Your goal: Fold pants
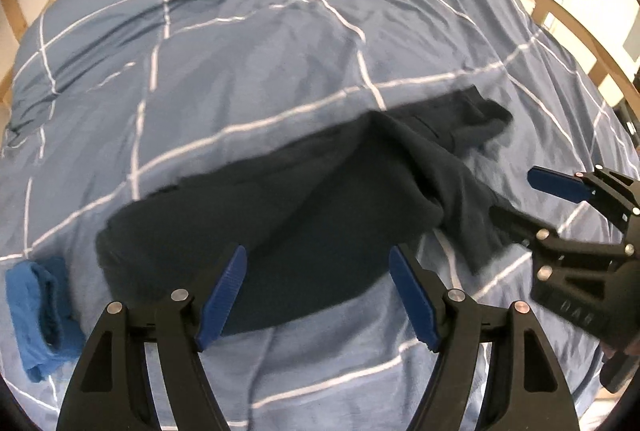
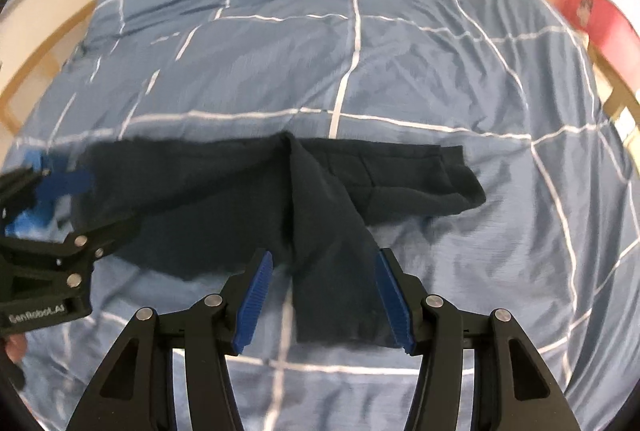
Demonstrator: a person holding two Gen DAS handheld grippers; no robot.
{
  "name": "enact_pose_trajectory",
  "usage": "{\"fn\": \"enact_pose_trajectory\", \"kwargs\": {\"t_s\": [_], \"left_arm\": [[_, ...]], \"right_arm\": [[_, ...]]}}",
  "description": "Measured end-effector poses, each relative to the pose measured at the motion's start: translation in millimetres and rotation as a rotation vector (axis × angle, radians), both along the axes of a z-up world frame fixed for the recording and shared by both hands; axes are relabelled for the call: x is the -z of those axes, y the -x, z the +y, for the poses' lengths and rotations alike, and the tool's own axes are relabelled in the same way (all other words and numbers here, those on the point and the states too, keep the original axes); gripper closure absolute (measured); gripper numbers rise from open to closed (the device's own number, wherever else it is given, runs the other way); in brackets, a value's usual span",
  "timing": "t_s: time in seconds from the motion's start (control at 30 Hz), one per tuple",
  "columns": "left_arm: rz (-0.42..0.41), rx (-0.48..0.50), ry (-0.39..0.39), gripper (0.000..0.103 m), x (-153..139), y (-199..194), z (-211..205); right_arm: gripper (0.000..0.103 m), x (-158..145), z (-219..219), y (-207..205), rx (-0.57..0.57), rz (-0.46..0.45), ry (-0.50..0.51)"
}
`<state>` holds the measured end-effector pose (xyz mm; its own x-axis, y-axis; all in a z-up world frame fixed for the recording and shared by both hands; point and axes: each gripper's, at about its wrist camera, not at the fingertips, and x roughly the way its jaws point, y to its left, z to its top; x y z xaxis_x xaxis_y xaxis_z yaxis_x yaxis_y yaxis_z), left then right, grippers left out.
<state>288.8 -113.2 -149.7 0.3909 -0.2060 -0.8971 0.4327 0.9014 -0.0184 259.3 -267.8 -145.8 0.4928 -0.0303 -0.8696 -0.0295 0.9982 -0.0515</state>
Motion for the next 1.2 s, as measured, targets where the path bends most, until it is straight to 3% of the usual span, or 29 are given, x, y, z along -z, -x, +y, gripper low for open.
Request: {"fn": "enact_pose_trajectory", "kwargs": {"t_s": [0.3,0.63,0.73,0.8,1.03,1.2], "left_arm": [[0.043,0.034,-0.04,0.03,34,16,-8],[0.06,0.049,-0.069,0.03,49,20,-11],[0.057,0.05,-0.07,0.03,48,20,-11],[0.057,0.045,-0.064,0.03,46,19,-11],[0.031,0.027,-0.029,0.03,29,9,-12],[-0.01,0.026,-0.015,0.03,14,-6,-22]], "right_arm": [[0.049,49,13,26,-0.071,0.031,0.082],[0.05,88,16,28,-0.07,0.065,0.166],[0.068,91,12,26,-0.054,0.086,0.164],[0.086,85,5,27,-0.026,0.086,0.131],[0.091,1,-39,26,0.134,-0.047,-0.001],[0.091,-41,-71,-7,0.189,-0.124,0.003]]}}
